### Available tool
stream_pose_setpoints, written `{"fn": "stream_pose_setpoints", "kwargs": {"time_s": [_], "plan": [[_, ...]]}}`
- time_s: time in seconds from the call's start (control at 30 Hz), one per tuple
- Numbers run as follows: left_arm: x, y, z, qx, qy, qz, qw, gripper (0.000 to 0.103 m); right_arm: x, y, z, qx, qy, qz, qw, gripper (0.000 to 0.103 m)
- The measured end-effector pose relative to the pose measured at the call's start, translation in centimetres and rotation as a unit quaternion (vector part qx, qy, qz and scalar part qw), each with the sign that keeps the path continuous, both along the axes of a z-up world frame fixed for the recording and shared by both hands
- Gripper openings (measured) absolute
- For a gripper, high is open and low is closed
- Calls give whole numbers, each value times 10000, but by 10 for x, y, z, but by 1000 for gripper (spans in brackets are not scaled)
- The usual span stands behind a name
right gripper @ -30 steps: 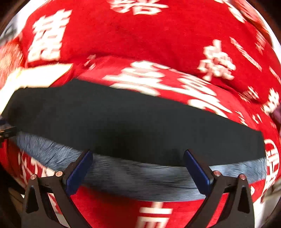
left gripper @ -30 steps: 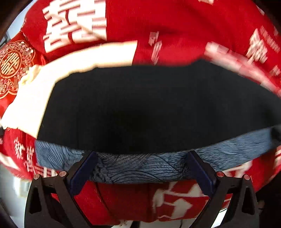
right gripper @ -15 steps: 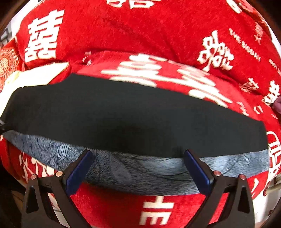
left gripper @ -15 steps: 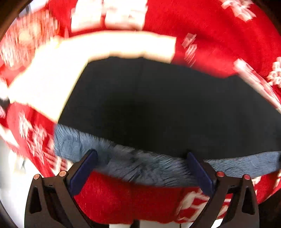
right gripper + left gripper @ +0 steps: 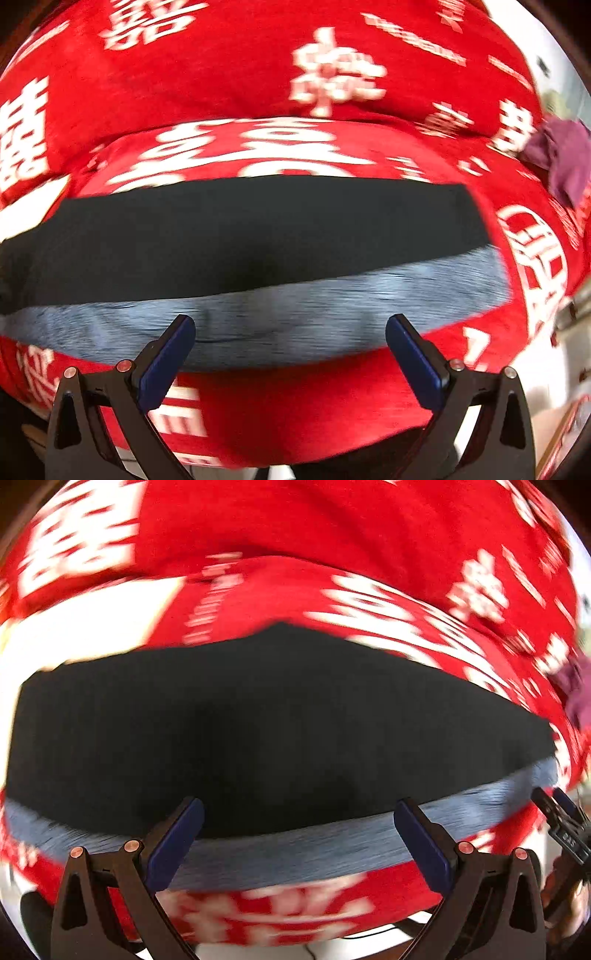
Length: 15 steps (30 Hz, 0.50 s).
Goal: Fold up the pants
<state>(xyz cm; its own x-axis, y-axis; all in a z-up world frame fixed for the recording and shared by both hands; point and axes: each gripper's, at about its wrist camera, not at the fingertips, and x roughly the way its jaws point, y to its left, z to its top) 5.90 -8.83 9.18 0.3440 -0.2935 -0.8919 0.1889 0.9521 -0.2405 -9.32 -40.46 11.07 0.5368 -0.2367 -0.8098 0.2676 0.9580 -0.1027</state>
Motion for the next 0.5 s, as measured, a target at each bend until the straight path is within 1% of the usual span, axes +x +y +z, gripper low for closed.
{"fn": "stream_pose_setpoints", "kwargs": {"time_s": [0.1,0.13,0.17,0.2,0.23,0.27,0.33,0.4,0.43,0.47,0.5], "plan": [[18,-59,5,50,139,-284,9995,103,-16,-50,12,314,-221,-543,9978,103],[27,-70,10,72,182,-304,9993,103,-22,-68,14,465,-274,-760,9956,103],[48,-89,9,42,254,-343,9991,103,-28,-85,14,574,-300,-947,9934,103],[51,-100,10,-5,320,-368,9988,103,-34,-99,14,642,-325,-1100,9913,103],[55,-113,10,-24,409,-372,9985,103,-39,-115,14,666,-352,-1246,9893,103],[65,-136,11,-4,464,-377,9982,103,-44,-125,13,650,-351,-1341,9882,103],[73,-156,4,63,534,-379,9978,103,-50,-140,11,626,-324,-1406,9876,103],[72,-175,-4,228,677,-359,9968,103,-54,-152,8,676,-314,-1420,9871,103],[65,-182,-5,332,715,-322,9964,103,-54,-157,7,733,-327,-1421,9866,103],[64,-188,-9,549,684,-293,9957,103,-54,-163,4,822,-344,-1436,9856,103],[63,-198,-11,851,493,-368,9945,103,-52,-170,0,911,-355,-1472,9843,103]]}}
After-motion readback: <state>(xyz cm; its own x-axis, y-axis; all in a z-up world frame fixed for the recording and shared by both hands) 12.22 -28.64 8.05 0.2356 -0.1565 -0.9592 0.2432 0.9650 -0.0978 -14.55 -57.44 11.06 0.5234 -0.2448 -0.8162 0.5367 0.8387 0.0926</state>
